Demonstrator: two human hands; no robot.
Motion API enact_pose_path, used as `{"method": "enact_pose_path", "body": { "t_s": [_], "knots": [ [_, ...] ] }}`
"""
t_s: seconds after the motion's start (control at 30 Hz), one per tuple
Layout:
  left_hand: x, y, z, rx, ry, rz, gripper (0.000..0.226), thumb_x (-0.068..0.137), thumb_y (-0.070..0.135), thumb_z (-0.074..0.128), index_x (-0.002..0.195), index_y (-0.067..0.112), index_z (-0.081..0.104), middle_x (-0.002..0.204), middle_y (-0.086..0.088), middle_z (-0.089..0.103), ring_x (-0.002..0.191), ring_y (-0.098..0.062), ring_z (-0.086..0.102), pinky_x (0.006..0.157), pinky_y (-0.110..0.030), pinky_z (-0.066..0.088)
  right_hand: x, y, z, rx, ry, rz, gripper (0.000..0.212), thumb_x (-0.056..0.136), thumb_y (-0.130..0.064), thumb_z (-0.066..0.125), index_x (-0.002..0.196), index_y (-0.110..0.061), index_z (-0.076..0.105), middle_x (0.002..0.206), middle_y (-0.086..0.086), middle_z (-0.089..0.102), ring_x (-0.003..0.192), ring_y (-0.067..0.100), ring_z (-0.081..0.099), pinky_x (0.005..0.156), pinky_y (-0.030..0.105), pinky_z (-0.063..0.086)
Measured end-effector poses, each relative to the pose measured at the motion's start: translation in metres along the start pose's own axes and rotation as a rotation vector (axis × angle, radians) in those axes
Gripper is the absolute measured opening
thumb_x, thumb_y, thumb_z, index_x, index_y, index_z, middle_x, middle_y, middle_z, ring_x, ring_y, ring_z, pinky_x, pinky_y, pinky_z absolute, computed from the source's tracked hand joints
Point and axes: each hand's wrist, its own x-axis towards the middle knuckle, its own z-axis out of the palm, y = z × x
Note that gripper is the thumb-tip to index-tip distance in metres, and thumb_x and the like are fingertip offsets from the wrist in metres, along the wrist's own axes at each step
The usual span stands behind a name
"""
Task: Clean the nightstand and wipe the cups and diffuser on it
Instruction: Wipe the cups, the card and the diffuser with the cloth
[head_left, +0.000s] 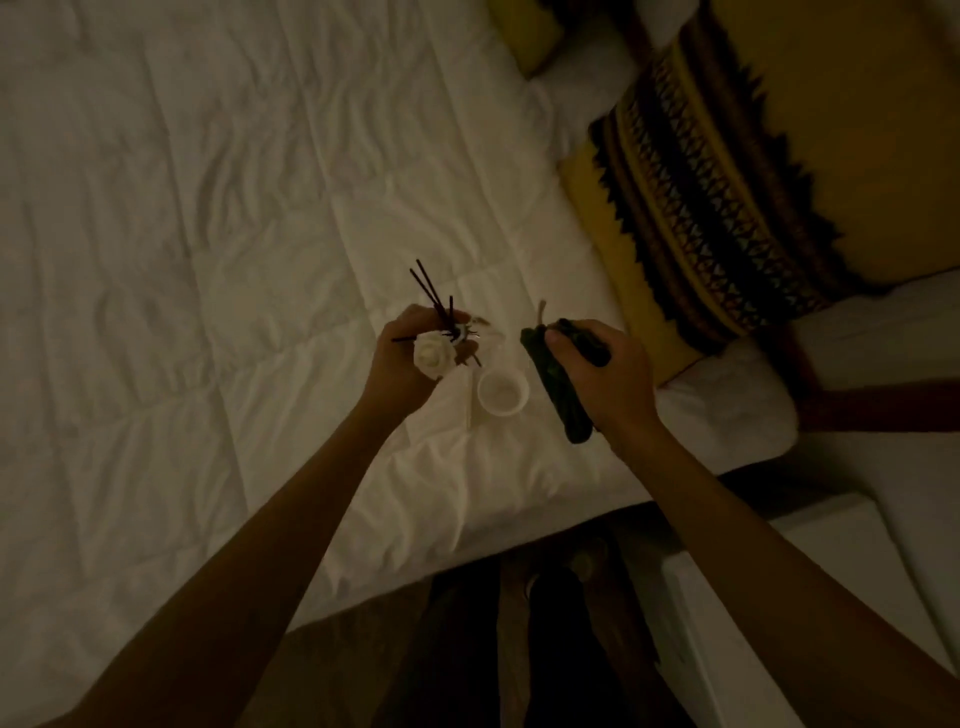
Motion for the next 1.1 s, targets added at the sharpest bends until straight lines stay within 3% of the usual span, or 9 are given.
{"method": "enact_pose_path", "body": {
  "t_s": [0.1,0.27,0.33,0.47,0.6,0.7,0.9,1.0,1.1],
  "knots": [
    [0.009,0.086,-0.002,-0.066,-0.144,0.083,0.030,0.083,0.008,0.078,0.111,0.006,0.068,0.112,-0.012,0.071,0.104,-0.022,0.070,0.089,-0.034,0.057,0.002,-0.055,-0.025,0.088,0.137,-0.067,0.021,0.089,-0.035,0.071,0.102,-0.018,0.073,0.094,-0.001,0.072,0.089,0.015,0.068,0.084,0.043,0.058],
    [0.004,0.216,0.005,-0.246,-0.285,0.262,0.032,0.084,0.009,0.076,0.109,0.027,0.072,0.102,-0.007,0.076,0.099,-0.026,0.073,0.083,-0.038,0.061,-0.019,-0.156,-0.076,0.213,0.296,-0.222,0.030,0.093,-0.033,0.067,0.114,-0.011,0.069,0.105,0.007,0.070,0.098,0.020,0.067,0.091,0.044,0.056],
    [0.002,0.253,0.010,-0.297,-0.258,0.324,0.029,0.082,0.009,0.078,0.107,0.022,0.072,0.101,-0.009,0.076,0.099,-0.028,0.073,0.085,-0.040,0.060,-0.033,-0.186,-0.094,0.200,0.327,-0.302,0.031,0.094,-0.030,0.066,0.118,-0.011,0.069,0.107,0.008,0.070,0.100,0.022,0.067,0.092,0.046,0.055],
    [-0.007,0.318,0.014,-0.356,-0.260,0.442,0.024,0.080,0.006,0.078,0.103,0.012,0.073,0.097,-0.006,0.077,0.094,-0.022,0.074,0.079,-0.028,0.059,-0.065,-0.232,-0.130,0.180,0.439,-0.478,0.027,0.095,-0.030,0.065,0.115,-0.014,0.070,0.107,0.005,0.068,0.097,0.019,0.066,0.087,0.042,0.056],
    [-0.016,0.362,0.016,-0.321,-0.352,0.570,0.024,0.079,0.003,0.079,0.080,0.027,0.077,0.078,0.006,0.076,0.079,-0.012,0.074,0.070,-0.019,0.056,-0.072,-0.263,-0.161,0.158,0.482,-0.513,0.014,0.095,-0.028,0.064,0.100,-0.018,0.073,0.091,-0.003,0.070,0.083,0.008,0.066,0.073,0.028,0.053],
    [-0.024,0.395,0.017,-0.311,-0.396,0.641,0.014,0.077,0.015,0.083,0.079,0.028,0.077,0.080,0.005,0.077,0.081,-0.014,0.075,0.072,-0.022,0.056,-0.077,-0.290,-0.188,0.258,0.505,-0.478,0.011,0.095,-0.027,0.064,0.091,-0.021,0.073,0.074,-0.011,0.067,0.068,0.003,0.064,0.063,0.024,0.047],
    [-0.023,0.440,0.020,-0.352,-0.341,0.709,0.008,0.079,0.023,0.080,0.086,0.024,0.076,0.087,-0.003,0.077,0.086,-0.021,0.075,0.074,-0.025,0.058,-0.105,-0.311,-0.185,0.311,0.601,-0.532,0.013,0.097,-0.044,0.055,0.104,-0.038,0.064,0.103,-0.003,0.065,0.088,0.009,0.066,0.065,0.018,0.053],
    [-0.031,0.455,0.017,-0.278,-0.409,0.769,0.009,0.079,0.027,0.081,0.086,0.029,0.078,0.090,0.006,0.078,0.089,-0.012,0.074,0.074,-0.017,0.055,-0.112,-0.328,-0.204,0.274,0.647,-0.514,0.019,0.099,-0.034,0.054,0.088,-0.026,0.067,0.090,0.008,0.065,0.081,0.019,0.064,0.066,0.028,0.052],
    [-0.039,0.468,0.010,-0.288,-0.463,0.811,0.004,0.079,0.025,0.081,0.081,0.027,0.077,0.083,0.004,0.077,0.083,-0.012,0.074,0.072,-0.016,0.054,-0.123,-0.347,-0.221,0.371,0.528,-0.441,0.025,0.099,-0.029,0.057,0.080,-0.020,0.070,0.088,0.024,0.068,0.068,0.026,0.061,0.067,0.042,0.055]
  ]
}}
